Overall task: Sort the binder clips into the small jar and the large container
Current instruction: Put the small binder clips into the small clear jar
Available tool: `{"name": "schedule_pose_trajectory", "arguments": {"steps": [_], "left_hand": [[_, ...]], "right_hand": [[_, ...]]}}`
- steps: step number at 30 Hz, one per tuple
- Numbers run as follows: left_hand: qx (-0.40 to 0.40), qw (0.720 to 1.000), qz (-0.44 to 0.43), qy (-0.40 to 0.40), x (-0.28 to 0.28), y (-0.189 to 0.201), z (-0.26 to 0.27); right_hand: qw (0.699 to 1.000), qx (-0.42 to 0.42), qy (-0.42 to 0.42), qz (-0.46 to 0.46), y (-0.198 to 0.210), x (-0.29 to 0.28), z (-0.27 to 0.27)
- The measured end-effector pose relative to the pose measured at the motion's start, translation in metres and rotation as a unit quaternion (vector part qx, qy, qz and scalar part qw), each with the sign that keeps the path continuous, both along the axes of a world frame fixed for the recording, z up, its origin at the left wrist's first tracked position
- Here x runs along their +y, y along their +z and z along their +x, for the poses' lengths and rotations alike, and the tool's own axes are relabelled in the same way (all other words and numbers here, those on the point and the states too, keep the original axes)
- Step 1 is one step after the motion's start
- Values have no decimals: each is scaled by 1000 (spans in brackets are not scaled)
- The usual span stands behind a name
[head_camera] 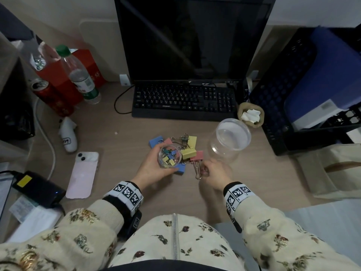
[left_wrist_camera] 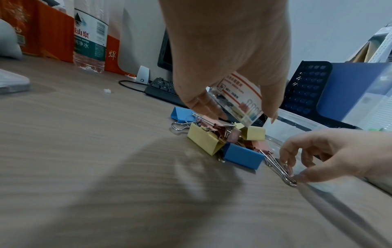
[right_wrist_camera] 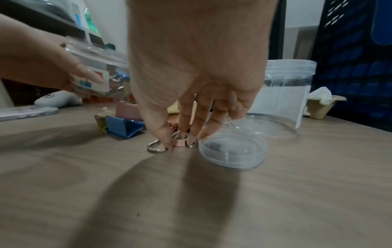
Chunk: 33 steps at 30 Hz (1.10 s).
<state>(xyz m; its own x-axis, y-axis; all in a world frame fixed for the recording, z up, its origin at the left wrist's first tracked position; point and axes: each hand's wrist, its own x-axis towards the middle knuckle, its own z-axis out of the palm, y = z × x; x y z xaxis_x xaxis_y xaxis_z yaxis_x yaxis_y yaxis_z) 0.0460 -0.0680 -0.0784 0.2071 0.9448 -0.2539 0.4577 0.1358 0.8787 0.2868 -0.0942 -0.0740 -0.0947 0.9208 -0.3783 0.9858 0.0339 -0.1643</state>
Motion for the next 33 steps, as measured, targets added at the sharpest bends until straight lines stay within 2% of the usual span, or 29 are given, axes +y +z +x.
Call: {"name": "schedule_pose_trajectory", "arguments": {"steps": [3,15,19,28,31,33], "left_hand": [[-3,1000,2,2,0,-1,-1],[2,1000,-6,2,-1,1,-2],[6,1000,-6,2,-1,3,0],[-3,1000,2,-9,-1,7,5],[-12,1000,-2,-6,-1,7,7],[-9,1000,0,-5,-2,4,9]], "right_hand": [[999,-25,29,14,-1,-2,-5],[997,-34,59,-21,1,-8,1],[999,-12,45,-16,5,-10,4],[999,23,-46,-7,25,1,15],[996,63,-58,24,44,10,9],[990,118,-45,68,58,16,1]]}}
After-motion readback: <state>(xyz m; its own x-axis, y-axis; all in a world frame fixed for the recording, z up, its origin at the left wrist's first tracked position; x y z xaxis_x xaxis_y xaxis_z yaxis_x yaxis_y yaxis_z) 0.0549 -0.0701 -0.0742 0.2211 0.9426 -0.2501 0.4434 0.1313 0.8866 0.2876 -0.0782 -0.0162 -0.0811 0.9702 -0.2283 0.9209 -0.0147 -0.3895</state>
